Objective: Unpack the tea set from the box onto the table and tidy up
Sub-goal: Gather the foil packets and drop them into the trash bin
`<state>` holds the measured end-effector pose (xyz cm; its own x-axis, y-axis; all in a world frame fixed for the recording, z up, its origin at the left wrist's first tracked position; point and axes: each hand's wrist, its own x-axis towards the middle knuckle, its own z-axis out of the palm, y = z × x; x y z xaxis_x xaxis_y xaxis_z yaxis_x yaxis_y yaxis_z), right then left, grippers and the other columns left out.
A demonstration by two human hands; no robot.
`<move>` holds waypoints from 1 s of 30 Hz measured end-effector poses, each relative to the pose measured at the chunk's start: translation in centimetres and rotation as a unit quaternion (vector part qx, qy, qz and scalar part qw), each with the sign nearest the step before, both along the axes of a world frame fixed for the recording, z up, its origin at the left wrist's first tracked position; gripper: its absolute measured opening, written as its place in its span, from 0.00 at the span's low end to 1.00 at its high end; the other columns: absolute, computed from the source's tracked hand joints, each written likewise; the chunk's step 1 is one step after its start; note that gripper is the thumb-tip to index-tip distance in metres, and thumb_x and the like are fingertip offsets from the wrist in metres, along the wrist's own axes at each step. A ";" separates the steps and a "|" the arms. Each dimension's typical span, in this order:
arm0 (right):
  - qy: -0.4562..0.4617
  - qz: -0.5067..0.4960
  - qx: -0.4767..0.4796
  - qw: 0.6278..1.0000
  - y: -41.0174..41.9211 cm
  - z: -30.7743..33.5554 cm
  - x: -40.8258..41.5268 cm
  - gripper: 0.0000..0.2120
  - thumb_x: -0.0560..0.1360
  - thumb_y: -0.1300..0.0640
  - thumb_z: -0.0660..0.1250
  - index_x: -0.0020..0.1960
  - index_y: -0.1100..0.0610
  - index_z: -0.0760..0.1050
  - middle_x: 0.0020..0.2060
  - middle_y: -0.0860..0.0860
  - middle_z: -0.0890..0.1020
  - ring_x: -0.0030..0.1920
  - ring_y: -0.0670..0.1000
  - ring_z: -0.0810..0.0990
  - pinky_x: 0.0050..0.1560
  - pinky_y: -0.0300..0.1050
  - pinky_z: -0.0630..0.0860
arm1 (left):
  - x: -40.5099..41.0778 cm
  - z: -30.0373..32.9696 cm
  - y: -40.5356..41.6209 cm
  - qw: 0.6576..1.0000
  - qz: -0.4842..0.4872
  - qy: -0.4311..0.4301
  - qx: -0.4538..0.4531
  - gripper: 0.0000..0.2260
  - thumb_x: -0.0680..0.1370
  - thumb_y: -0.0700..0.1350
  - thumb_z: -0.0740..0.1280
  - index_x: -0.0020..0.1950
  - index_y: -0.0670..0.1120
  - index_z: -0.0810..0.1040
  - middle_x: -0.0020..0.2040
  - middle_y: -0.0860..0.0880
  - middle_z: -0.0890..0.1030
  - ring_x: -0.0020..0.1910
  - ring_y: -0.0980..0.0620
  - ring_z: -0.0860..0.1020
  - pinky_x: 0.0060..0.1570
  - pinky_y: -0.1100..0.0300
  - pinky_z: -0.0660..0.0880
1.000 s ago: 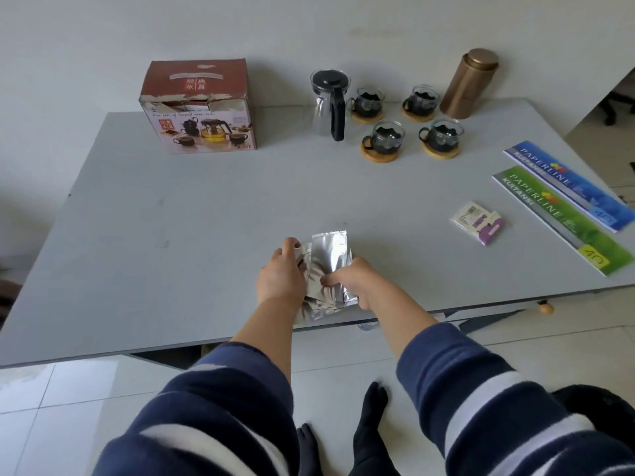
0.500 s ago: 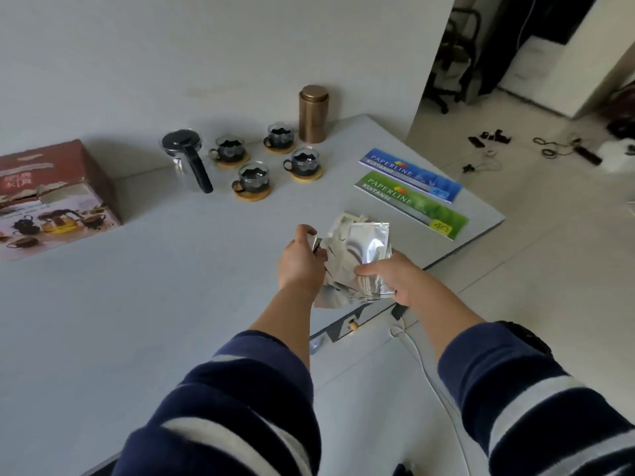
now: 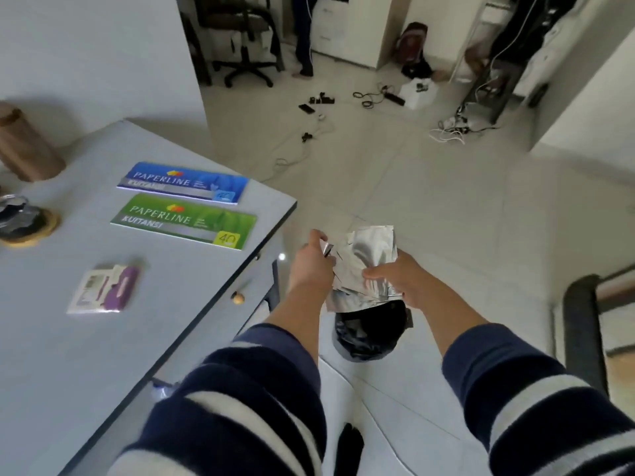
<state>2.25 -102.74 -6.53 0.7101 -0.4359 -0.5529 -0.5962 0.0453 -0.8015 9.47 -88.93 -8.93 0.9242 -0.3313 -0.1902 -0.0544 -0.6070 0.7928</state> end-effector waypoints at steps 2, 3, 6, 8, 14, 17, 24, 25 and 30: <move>0.003 -0.032 -0.014 0.999 -3.8 -1.6 -0.5 0.33 0.68 0.68 0.74 0.70 0.59 0.67 0.62 0.55 0.77 0.55 0.54 0.74 0.47 0.42 0.68 | 0.0 -1.9 -4.3 1.000 -0.008 0.022 -0.011 0.13 0.79 0.40 0.62 0.63 0.48 0.67 0.48 0.42 0.79 0.37 0.47 0.77 0.31 0.57 0.69; 0.002 -0.045 -0.023 0.999 -5.6 -2.6 -0.7 0.34 0.68 0.68 0.75 0.70 0.59 0.66 0.64 0.55 0.76 0.56 0.54 0.74 0.49 0.42 0.69 | 0.0 -3.0 -6.2 0.999 -0.011 0.033 -0.015 0.13 0.79 0.40 0.62 0.63 0.49 0.67 0.48 0.43 0.79 0.38 0.47 0.77 0.32 0.57 0.70; -0.004 -0.070 -0.024 0.997 -9.8 -6.5 -0.8 0.36 0.68 0.69 0.73 0.73 0.59 0.63 0.68 0.53 0.72 0.63 0.55 0.74 0.53 0.44 0.70 | 0.4 -6.8 -10.7 0.997 -0.037 0.061 -0.002 0.13 0.79 0.41 0.62 0.62 0.50 0.67 0.47 0.44 0.79 0.37 0.47 0.77 0.32 0.56 0.73; 0.011 -0.074 -0.025 0.997 -11.8 -9.8 -0.5 0.37 0.68 0.69 0.74 0.73 0.58 0.63 0.65 0.51 0.73 0.64 0.54 0.74 0.54 0.43 0.71 | 0.9 -9.8 -12.8 0.996 -0.052 0.076 0.020 0.12 0.79 0.41 0.63 0.61 0.50 0.68 0.44 0.44 0.79 0.33 0.49 0.76 0.32 0.57 0.72; 0.095 -0.131 -0.048 0.986 -15.8 -21.5 1.3 0.30 0.67 0.64 0.74 0.67 0.57 0.69 0.56 0.49 0.77 0.56 0.53 0.77 0.58 0.49 0.77 | 3.4 -21.1 -17.6 0.990 -0.053 0.113 0.073 0.15 0.78 0.43 0.66 0.63 0.48 0.68 0.46 0.42 0.80 0.38 0.47 0.75 0.35 0.57 0.69; 0.148 -0.148 -0.070 0.975 -16.8 -27.8 2.0 0.29 0.65 0.59 0.73 0.64 0.59 0.69 0.55 0.54 0.79 0.56 0.58 0.78 0.57 0.56 0.78 | 4.1 -26.6 -19.0 0.986 -0.051 0.123 0.103 0.16 0.79 0.42 0.63 0.65 0.47 0.66 0.52 0.42 0.80 0.43 0.45 0.76 0.38 0.57 0.68; 0.164 -0.176 -0.010 0.971 -17.3 -35.5 3.1 0.37 0.72 0.64 0.69 0.75 0.49 0.55 0.47 0.52 0.79 0.48 0.52 0.77 0.55 0.50 0.77 | 4.9 -33.7 -21.0 0.966 -0.077 0.217 0.119 0.36 0.76 0.54 0.65 0.78 0.46 0.52 0.73 0.44 0.68 0.70 0.43 0.68 0.67 0.52 0.67; 0.174 -0.171 0.004 0.970 -17.3 -35.9 3.1 0.38 0.73 0.64 0.68 0.76 0.48 0.52 0.45 0.51 0.78 0.48 0.53 0.76 0.58 0.52 0.77 | 4.9 -33.9 -21.2 0.958 -0.084 0.237 0.134 0.38 0.76 0.58 0.64 0.79 0.48 0.48 0.76 0.44 0.62 0.74 0.42 0.64 0.71 0.49 0.63; 0.203 -0.129 0.012 0.971 -17.9 -34.6 2.6 0.35 0.76 0.62 0.65 0.77 0.52 0.52 0.38 0.48 0.75 0.51 0.54 0.76 0.59 0.52 0.74 | 4.7 -32.2 -21.5 0.948 -0.109 0.246 0.171 0.37 0.79 0.61 0.58 0.80 0.49 0.42 0.79 0.43 0.53 0.76 0.41 0.58 0.72 0.47 0.59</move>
